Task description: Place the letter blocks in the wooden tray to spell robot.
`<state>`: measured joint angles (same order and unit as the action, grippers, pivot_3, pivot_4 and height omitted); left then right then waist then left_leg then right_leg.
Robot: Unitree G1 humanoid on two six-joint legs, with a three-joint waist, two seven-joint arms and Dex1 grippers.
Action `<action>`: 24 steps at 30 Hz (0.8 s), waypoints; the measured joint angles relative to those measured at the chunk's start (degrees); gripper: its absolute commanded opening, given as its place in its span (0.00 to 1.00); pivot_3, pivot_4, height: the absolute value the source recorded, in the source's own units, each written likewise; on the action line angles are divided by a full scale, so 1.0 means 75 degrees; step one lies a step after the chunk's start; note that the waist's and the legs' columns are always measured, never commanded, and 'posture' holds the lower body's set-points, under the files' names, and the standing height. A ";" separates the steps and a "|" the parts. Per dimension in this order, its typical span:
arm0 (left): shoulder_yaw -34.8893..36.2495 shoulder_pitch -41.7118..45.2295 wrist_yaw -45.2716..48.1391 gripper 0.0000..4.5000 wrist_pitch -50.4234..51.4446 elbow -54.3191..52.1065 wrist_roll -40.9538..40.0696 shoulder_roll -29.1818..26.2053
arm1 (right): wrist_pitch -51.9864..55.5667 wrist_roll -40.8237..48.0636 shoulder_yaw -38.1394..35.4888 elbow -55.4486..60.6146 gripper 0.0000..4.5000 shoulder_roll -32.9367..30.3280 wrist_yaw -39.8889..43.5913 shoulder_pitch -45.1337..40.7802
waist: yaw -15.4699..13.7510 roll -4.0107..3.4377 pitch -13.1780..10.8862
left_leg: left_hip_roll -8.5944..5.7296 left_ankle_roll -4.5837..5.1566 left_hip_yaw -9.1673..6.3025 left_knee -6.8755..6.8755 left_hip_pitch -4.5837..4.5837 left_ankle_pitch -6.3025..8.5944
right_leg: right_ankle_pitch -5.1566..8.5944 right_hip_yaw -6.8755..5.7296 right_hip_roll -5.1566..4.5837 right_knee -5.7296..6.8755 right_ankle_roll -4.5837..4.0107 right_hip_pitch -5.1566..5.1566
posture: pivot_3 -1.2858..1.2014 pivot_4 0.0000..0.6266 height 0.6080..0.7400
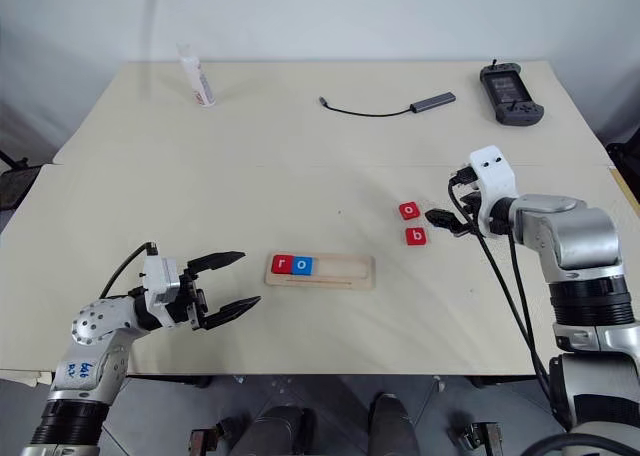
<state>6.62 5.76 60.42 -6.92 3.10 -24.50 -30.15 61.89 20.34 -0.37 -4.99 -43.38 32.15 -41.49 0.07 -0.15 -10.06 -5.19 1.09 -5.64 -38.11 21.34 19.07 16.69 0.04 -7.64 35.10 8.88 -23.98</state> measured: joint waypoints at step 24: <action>-0.0027 0.0110 -0.0004 1.00 0.0298 -0.0111 0.0011 -0.0038 | 0.2648 -0.0284 -0.1028 0.2605 0.73 0.2664 -0.2792 0.0950 | 0.0026 0.0000 0.0001 | -0.0007 0.0000 0.0020 -0.0001 0.0005 0.0000 | 0.0001 0.0020 -0.0001 0.0064 -0.0002 -0.0046 | 0.52 0.24 1.00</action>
<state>6.42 6.59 60.39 -4.69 2.27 -24.42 -30.43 81.75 18.21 -8.08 14.54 -23.40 11.21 -34.37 0.27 -0.15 -10.05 -5.24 1.08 -5.49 -38.12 21.38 19.07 16.69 0.19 -7.65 35.58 8.86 -24.32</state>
